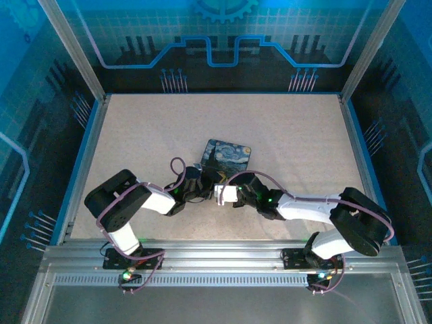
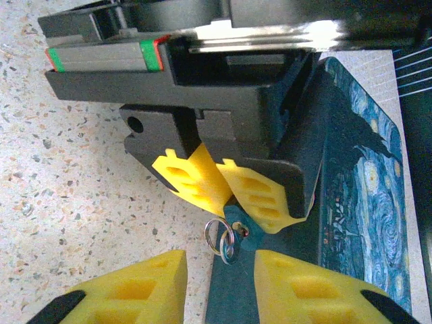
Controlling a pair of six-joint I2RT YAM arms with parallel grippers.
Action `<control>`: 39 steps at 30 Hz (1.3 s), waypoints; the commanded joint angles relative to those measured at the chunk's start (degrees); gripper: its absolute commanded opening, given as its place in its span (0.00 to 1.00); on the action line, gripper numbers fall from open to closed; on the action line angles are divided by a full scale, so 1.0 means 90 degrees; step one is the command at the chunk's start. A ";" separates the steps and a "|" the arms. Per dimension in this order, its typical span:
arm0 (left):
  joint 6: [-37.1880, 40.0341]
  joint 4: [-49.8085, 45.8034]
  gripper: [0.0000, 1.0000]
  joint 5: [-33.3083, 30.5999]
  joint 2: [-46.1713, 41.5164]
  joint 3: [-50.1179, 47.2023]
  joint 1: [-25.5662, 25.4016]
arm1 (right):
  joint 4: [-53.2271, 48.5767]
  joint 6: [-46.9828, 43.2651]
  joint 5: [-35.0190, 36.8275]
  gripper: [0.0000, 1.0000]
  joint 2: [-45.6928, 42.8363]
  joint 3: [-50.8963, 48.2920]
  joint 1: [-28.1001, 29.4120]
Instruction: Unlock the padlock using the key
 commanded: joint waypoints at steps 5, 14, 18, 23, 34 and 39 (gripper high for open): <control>-0.0099 0.0306 0.06 0.0057 0.0071 0.0170 -0.0058 | 0.0305 0.0138 0.0096 0.25 0.0336 0.0243 0.0056; -0.0118 0.0326 0.06 0.0064 0.0098 0.0173 -0.0067 | 0.0504 0.0459 0.0500 0.16 0.0595 0.0299 0.0062; -0.0134 0.0364 0.06 0.0054 0.0107 0.0162 -0.0076 | 0.0643 0.0778 0.0721 0.12 0.0555 0.0269 0.0054; -0.0161 0.0424 0.06 0.0046 0.0117 0.0145 -0.0073 | 0.0382 0.1449 0.0831 0.04 0.0371 0.0355 0.0076; -0.0167 0.0463 0.06 -0.0004 0.0116 0.0123 -0.0090 | -0.0057 0.3402 0.1075 0.00 0.0486 0.0492 0.0255; -0.0061 0.0440 0.09 -0.0011 0.0127 0.0085 -0.0092 | 0.0312 0.3888 0.0953 0.00 0.0509 0.0234 0.0252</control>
